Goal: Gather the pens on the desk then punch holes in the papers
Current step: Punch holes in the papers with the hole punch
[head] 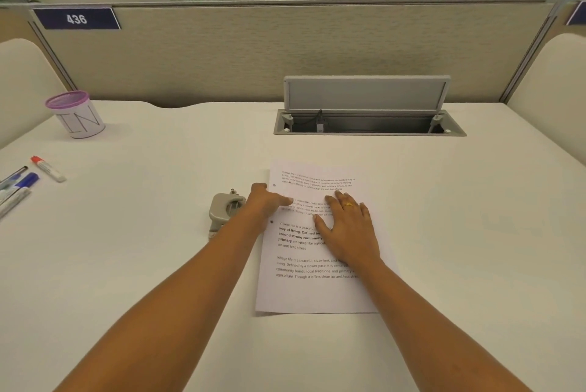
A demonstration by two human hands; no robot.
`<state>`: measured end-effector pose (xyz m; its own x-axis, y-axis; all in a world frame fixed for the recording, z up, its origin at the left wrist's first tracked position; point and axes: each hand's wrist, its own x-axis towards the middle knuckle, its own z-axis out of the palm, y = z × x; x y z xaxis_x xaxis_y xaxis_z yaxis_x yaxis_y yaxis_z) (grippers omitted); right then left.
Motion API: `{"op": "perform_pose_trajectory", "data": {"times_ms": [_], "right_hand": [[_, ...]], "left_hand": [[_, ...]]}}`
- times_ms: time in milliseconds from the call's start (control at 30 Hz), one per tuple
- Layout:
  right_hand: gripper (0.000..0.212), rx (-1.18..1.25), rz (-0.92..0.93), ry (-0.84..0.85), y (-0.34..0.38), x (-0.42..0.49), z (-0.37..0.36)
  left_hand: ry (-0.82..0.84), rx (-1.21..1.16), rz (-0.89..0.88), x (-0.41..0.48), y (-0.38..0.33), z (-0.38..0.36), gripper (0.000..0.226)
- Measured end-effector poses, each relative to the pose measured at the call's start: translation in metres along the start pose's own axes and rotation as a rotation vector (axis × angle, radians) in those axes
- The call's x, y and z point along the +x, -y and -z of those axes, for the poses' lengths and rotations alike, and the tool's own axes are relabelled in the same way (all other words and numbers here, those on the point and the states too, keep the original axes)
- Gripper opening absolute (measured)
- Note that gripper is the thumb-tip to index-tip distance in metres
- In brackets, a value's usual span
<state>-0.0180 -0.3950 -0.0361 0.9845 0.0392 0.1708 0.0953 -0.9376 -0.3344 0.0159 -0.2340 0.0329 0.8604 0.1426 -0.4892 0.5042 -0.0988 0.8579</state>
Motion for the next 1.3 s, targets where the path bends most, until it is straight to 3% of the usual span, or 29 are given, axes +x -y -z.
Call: {"op": "perform_pose_trajectory", "data": {"times_ms": [200,400,567,867,1033,1300], "right_hand": [[0.058,0.013,-0.009,0.005,0.0,0.001,0.001],[0.052,0.235,-0.045,-0.012,-0.002,0.0,0.011],[0.054,0.33,-0.275,-0.157,-0.024,-0.013,0.031],[0.058,0.928,-0.543,-0.153,-0.042,-0.03,0.071],[0.038,1.072,-0.499,-0.243,-0.033,-0.033,0.099],[0.011,1.135,-0.229,-0.541,-0.015,-0.032,0.155]], "left_hand": [[-0.035,0.045,-0.079,-0.009,0.015,-0.005,0.033],[-0.035,0.02,-0.137,-0.021,0.027,-0.002,0.032],[-0.035,-0.086,-0.216,-0.031,0.033,-0.002,0.031],[0.015,-0.252,-0.394,-0.056,0.026,-0.007,0.021],[0.051,-0.293,-0.527,-0.073,0.006,-0.003,0.021],[0.149,-0.365,-0.794,-0.099,-0.046,-0.003,0.011]]}}
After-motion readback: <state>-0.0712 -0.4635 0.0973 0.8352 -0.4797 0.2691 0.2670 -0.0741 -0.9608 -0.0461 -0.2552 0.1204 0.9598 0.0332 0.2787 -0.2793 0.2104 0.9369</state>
